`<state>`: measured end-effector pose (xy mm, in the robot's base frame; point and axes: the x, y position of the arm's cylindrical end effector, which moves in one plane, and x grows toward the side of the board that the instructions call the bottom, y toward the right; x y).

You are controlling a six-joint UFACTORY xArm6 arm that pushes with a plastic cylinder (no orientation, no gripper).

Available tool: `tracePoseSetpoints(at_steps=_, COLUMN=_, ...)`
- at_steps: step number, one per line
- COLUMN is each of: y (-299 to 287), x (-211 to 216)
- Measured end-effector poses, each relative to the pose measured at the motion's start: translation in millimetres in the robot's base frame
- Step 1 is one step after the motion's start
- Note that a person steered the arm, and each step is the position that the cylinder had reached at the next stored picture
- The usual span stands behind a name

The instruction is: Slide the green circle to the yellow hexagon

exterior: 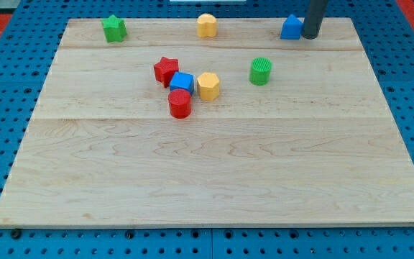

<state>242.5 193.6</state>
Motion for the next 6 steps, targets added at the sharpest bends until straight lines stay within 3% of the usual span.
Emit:
tracePoseSetpoints(at_steps=3, y=2, x=1)
tracePoseSetpoints(at_steps=4, y=13, x=28)
tracePoseSetpoints(at_steps=6, y=-47, x=98)
